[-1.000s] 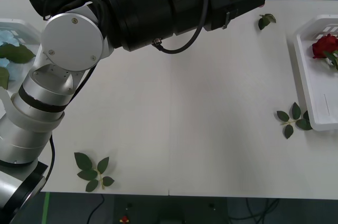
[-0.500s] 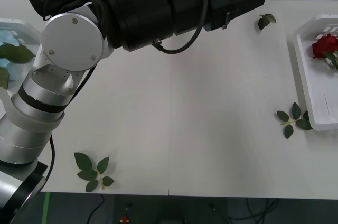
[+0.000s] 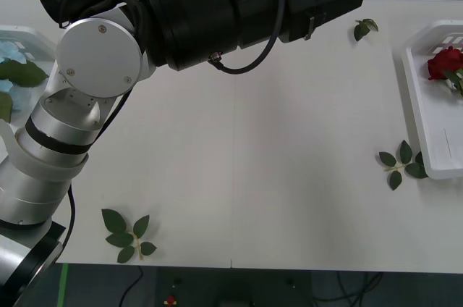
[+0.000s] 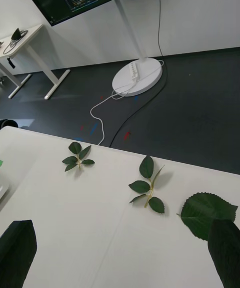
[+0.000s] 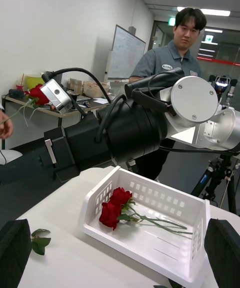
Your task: Place the red flowers into the right box and the blue flowers into the left box. If a person shows an open palm, hand one flower to the person first, then continue sorting.
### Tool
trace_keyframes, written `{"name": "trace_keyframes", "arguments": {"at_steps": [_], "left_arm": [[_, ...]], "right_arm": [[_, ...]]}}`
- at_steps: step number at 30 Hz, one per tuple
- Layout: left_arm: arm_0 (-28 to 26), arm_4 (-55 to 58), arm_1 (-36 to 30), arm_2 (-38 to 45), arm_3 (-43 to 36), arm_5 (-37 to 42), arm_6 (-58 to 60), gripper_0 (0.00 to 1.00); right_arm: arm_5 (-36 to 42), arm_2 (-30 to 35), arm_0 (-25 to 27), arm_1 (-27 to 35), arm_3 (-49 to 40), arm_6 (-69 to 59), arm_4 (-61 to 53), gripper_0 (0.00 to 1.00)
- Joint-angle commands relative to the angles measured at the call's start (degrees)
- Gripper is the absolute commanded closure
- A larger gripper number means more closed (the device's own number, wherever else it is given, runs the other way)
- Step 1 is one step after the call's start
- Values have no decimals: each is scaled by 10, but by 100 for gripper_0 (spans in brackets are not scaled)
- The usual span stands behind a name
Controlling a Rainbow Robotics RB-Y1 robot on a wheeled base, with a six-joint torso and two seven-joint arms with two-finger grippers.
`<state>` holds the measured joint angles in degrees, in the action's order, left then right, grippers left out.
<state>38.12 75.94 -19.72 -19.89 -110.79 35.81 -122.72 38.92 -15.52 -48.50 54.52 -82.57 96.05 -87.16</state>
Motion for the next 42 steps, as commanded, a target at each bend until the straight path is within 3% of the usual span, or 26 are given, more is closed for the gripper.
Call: {"name": "trace_keyframes", "arguments": {"at_steps": [1,11,20,23,26,29,36,42], "left_arm": [[-7,6,-11,8,-7,-8,-23,0],[-16,6,-9,5,-2,-6,-23,0],[-8,31,-31,27,-7,18,-29,0],[19,42,-51,99,-7,137,-21,0],[55,56,-56,215,6,331,4,0],[76,89,-56,314,29,472,19,0],[57,121,-56,450,86,724,-27,0],[-6,120,-70,451,90,742,-30,0]], "right_arm": [[-9,15,-15,8,-32,-5,5,0],[-8,15,56,113,-133,55,-78,0],[-8,59,168,219,-201,211,-217,0],[-8,107,231,248,-233,262,-245,0],[-5,161,300,263,-266,311,-264,0],[22,223,358,263,-287,347,-284,0],[121,353,460,242,-300,422,-343,0],[156,393,512,227,-306,489,-397,0]]}}
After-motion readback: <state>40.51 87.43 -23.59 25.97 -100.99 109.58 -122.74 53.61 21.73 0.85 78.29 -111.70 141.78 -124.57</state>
